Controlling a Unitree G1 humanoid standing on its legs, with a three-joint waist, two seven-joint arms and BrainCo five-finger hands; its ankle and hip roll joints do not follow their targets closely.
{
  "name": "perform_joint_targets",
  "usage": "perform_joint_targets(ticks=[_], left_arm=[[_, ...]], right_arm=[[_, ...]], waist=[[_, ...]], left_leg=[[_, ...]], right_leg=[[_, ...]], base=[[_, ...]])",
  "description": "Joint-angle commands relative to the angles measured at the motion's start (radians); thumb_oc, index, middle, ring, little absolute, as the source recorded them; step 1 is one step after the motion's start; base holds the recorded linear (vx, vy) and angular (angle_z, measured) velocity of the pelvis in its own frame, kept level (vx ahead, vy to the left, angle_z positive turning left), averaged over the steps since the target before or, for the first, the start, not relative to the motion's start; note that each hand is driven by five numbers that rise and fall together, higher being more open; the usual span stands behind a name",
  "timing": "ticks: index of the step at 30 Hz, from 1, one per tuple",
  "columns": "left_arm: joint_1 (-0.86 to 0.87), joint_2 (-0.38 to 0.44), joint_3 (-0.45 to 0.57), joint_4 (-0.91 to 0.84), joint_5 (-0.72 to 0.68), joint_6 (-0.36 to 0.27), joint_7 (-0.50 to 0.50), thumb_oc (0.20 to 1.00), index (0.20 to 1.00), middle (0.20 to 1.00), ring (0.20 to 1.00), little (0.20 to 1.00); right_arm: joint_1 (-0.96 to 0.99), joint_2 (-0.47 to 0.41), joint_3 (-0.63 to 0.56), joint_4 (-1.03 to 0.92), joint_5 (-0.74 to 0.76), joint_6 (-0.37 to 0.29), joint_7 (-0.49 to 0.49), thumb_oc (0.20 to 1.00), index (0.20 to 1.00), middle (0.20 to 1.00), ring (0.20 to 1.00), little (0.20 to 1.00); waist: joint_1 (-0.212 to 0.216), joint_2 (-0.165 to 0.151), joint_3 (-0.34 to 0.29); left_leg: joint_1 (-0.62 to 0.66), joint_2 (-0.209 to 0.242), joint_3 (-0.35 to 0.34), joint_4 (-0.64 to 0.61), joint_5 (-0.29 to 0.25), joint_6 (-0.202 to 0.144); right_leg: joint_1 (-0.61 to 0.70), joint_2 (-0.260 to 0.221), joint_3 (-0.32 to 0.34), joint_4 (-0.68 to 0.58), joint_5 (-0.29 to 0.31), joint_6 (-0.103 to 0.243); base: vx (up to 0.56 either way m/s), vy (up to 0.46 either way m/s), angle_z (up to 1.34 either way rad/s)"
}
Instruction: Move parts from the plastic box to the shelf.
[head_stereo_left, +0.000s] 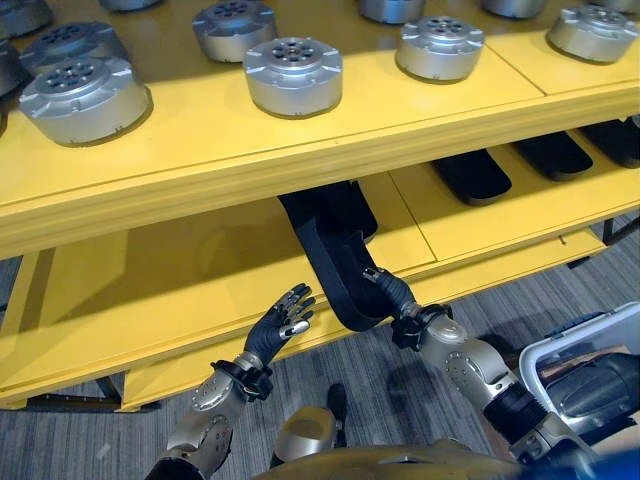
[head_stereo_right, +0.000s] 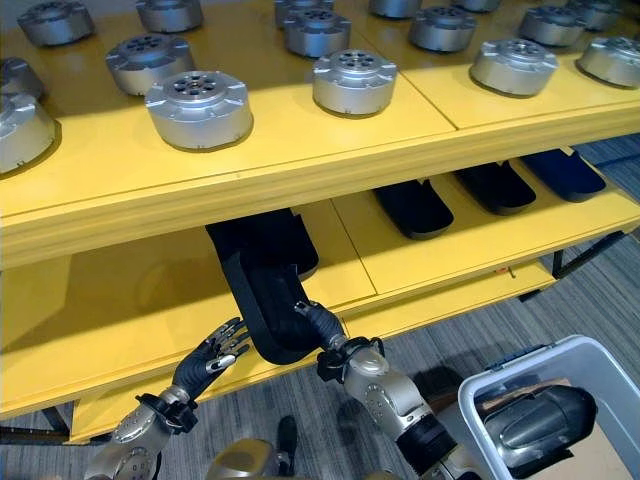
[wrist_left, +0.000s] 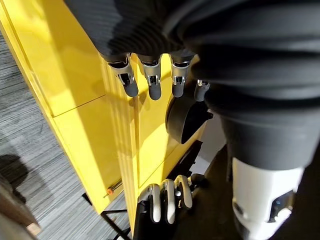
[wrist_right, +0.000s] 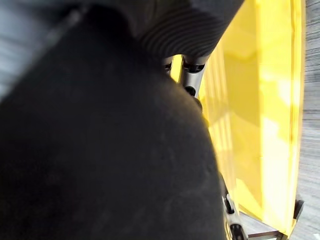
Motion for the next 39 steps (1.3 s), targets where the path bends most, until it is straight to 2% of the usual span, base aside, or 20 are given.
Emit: perform_joint_targets(ticks=[1,3,6,8,11,13,15,17,18,19,20,23,25,27,28,29,31,32,36,39], left_arm=[[-0.006,0.005,-0.042,-0.054,0.066,-0.044,-0.014,1.000,1.000,1.000,1.000,1.000],[-0.009,0.002,-0.046,-0.066,0.081,-0.033,-0.013,1.000,1.000,1.000,1.000,1.000],[0.003,-0.012,-0.038,-0.080,0.080,-0.020,-0.004,1.000,1.000,1.000,1.000,1.000],[0.020,-0.020,-0.028,-0.093,0.026,0.008,-0.021,1.000,1.000,1.000,1.000,1.000],[0.033,-0.022,-0.027,-0.088,0.031,0.006,-0.032,1.000,1.000,1.000,1.000,1.000],[0.036,-0.019,-0.025,-0.081,0.033,0.007,-0.045,1.000,1.000,1.000,1.000,1.000],[0.037,-0.013,-0.025,-0.070,0.015,0.025,-0.083,1.000,1.000,1.000,1.000,1.000],[0.019,-0.010,-0.033,-0.061,0.009,0.045,-0.104,1.000,1.000,1.000,1.000,1.000],[0.012,-0.010,-0.038,-0.058,0.014,0.049,-0.107,1.000,1.000,1.000,1.000,1.000],[0.009,-0.010,-0.040,-0.058,0.017,0.049,-0.109,1.000,1.000,1.000,1.000,1.000],[0.003,-0.013,-0.043,-0.057,0.010,0.047,-0.110,1.000,1.000,1.000,1.000,1.000],[-0.001,-0.032,-0.018,-0.061,-0.069,0.063,-0.086,1.000,1.000,1.000,1.000,1.000],[-0.004,-0.047,0.015,-0.081,-0.065,0.074,-0.116,1.000,1.000,1.000,1.000,1.000],[-0.003,-0.050,0.022,-0.092,-0.043,0.085,-0.138,1.000,1.000,1.000,1.000,1.000],[-0.002,-0.052,0.022,-0.092,-0.041,0.086,-0.137,1.000,1.000,1.000,1.000,1.000],[-0.002,-0.056,0.022,-0.083,-0.051,0.088,-0.126,1.000,1.000,1.000,1.000,1.000],[-0.004,-0.059,0.023,-0.076,-0.058,0.086,-0.117,1.000,1.000,1.000,1.000,1.000],[-0.008,-0.062,0.022,-0.064,-0.054,0.075,-0.102,1.000,1.000,1.000,1.000,1.000],[-0.025,-0.044,0.000,-0.042,-0.066,0.073,-0.090,1.000,1.000,1.000,1.000,1.000],[-0.019,-0.028,-0.011,-0.041,-0.044,0.069,-0.091,1.000,1.000,1.000,1.000,1.000]], right_arm=[[-0.030,0.033,-0.043,-0.057,0.009,-0.120,0.046,0.200,0.200,0.200,0.200,0.200],[-0.020,0.031,-0.052,-0.060,0.006,-0.120,0.062,0.200,0.200,0.200,0.200,0.200],[0.005,0.016,-0.052,-0.073,0.008,-0.119,0.084,0.200,0.200,0.200,0.200,0.200],[0.016,0.007,-0.045,-0.084,0.021,-0.121,0.082,0.200,0.200,0.200,0.200,0.200],[0.022,0.008,-0.040,-0.085,0.034,-0.128,0.082,0.200,0.200,0.200,0.200,0.200],[0.025,0.009,-0.038,-0.084,0.036,-0.126,0.076,0.200,0.200,0.200,0.200,0.200],[0.033,0.009,-0.041,-0.081,0.041,-0.135,0.087,0.200,0.200,0.200,0.200,0.200],[0.042,0.012,-0.050,-0.085,0.037,-0.142,0.072,0.200,0.200,0.200,0.200,0.200],[0.044,0.012,-0.054,-0.086,0.037,-0.144,0.067,0.200,0.200,0.200,0.200,0.200],[0.042,0.012,-0.056,-0.084,0.039,-0.145,0.066,0.200,0.200,0.200,0.200,0.200],[0.027,0.013,-0.064,-0.060,0.044,-0.149,0.068,0.200,0.200,0.200,0.200,0.200],[-0.018,0.023,-0.064,-0.025,0.047,-0.141,0.059,0.200,0.200,0.200,0.200,0.200],[-0.043,0.034,-0.065,-0.017,0.056,-0.122,0.016,0.200,0.200,0.200,0.200,0.200],[-0.061,0.039,-0.058,-0.009,0.067,-0.122,0.000,0.200,0.200,0.200,0.200,0.200],[-0.067,0.041,-0.055,-0.008,0.070,-0.117,-0.005,0.200,0.200,0.200,0.200,0.200],[-0.081,0.042,-0.044,-0.009,0.076,-0.104,-0.016,0.200,0.200,0.200,0.200,0.200],[-0.088,0.040,-0.038,-0.010,0.081,-0.092,-0.019,0.200,0.200,0.200,0.200,0.200],[-0.089,0.037,-0.028,-0.014,0.088,-0.075,-0.025,0.200,0.200,0.200,0.200,0.200],[-0.057,0.023,-0.036,-0.028,0.077,-0.087,-0.030,0.200,0.200,0.200,0.200,0.200],[-0.035,0.017,-0.053,-0.034,0.069,-0.100,-0.030,0.200,0.200,0.200,0.200,0.200]], waist=[[0.010,-0.029,-0.033],[0.004,-0.034,-0.040],[-0.001,-0.030,-0.054],[-0.002,-0.027,-0.068],[-0.006,-0.024,-0.077],[-0.011,-0.021,-0.083],[-0.026,-0.018,-0.084],[-0.050,-0.022,-0.079],[-0.059,-0.027,-0.072],[-0.062,-0.029,-0.070],[-0.065,-0.036,-0.062],[-0.053,-0.038,-0.064],[-0.042,-0.034,-0.074],[-0.037,-0.023,-0.082],[-0.035,-0.019,-0.084],[-0.028,-0.015,-0.088],[-0.024,-0.011,-0.092],[-0.024,0.001,-0.094],[-0.048,0.028,-0.092],[-0.052,0.031,-0.088]], left_leg=[[0.015,-0.020,0.128,0.040,-0.078,-0.064],[-0.003,-0.026,0.110,0.060,-0.091,-0.066],[0.004,-0.019,0.096,0.058,-0.090,-0.077],[0.004,-0.020,0.090,0.059,-0.094,-0.083],[0.003,-0.027,0.089,0.066,-0.101,-0.083],[0.002,-0.029,0.097,0.076,-0.109,-0.083],[-0.005,-0.022,0.152,0.125,-0.130,-0.091],[-0.016,0.024,0.245,0.195,-0.159,-0.113],[-0.028,0.057,0.280,0.234,-0.165,-0.123],[-0.035,0.071,0.293,0.252,-0.166,-0.126],[-0.054,0.120,0.317,0.313,-0.180,-0.129],[-0.054,0.156,0.297,0.350,-0.194,-0.120],[-0.033,0.216,0.294,0.361,-0.147,-0.143],[-0.028,0.281,0.277,0.353,-0.061,-0.182],[-0.031,0.299,0.262,0.350,-0.034,-0.192],[-0.043,0.314,0.204,0.348,0.002,-0.200],[-0.057,0.309,0.178,0.337,0.017,-0.188],[-0.059,0.295,0.150,0.326,0.009,-0.188],[-0.025,0.254,0.157,0.263,-0.044,-0.177],[-0.006,0.220,0.156,0.231,-0.089,-0.161]], right_leg=[[0.044,0.081,0.051,-0.190,0.149,-0.015],[0.067,0.099,0.071,-0.247,0.119,-0.040],[0.095,0.084,0.075,-0.314,0.129,-0.045],[0.108,0.078,0.074,-0.348,0.136,-0.047],[0.109,0.076,0.081,-0.362,0.140,-0.048],[0.108,0.075,0.081,-0.363,0.138,-0.049],[0.108,0.066,0.063,-0.351,0.130,-0.053],[0.114,0.044,0.034,-0.334,0.116,-0.052],[0.113,0.032,0.021,-0.321,0.112,-0.054],[0.111,0.027,0.016,-0.315,0.110,-0.055],[0.101,0.010,-0.006,-0.281,0.092,-0.061],[0.074,-0.018,-0.031,-0.235,0.072,-0.069],[0.064,-0.036,-0.058,-0.209,0.048,-0.084],[0.056,-0.051,-0.072,-0.188,0.029,-0.091],[0.053,-0.059,-0.071,-0.181,0.025,-0.091],[0.042,-0.078,-0.057,-0.167,0.021,-0.091],[0.023,-0.090,-0.052,-0.159,0.032,-0.095],[0.008,-0.108,-0.037,-0.133,0.026,-0.087],[0.002,-0.133,-0.016,-0.093,0.026,-0.062],[0.016,-0.142,-0.004,-0.098,0.042,-0.044]], base=[[0.06,-0.110,0.58],[0.05,-0.102,0.27],[0.11,-0.171,0.03],[0.07,-0.137,0.09],[0.03,-0.091,0.02],[0.01,-0.089,0.11],[-0.02,-0.073,0.19],[-0.01,-0.007,0.48],[-0.01,0.012,0.78],[-0.08,0.021,0.89],[-0.07,0.024,0.52],[-0.11,0.101,0.55],[-0.08,0.169,0.17],[-0.08,0.248,0.09],[-0.06,0.395,0.12],[-0.05,0.367,-0.05],[-0.09,0.343,-0.13],[-0.11,0.418,-0.07],[-0.06,0.401,0.00],[-0.04,0.358,0.46]])
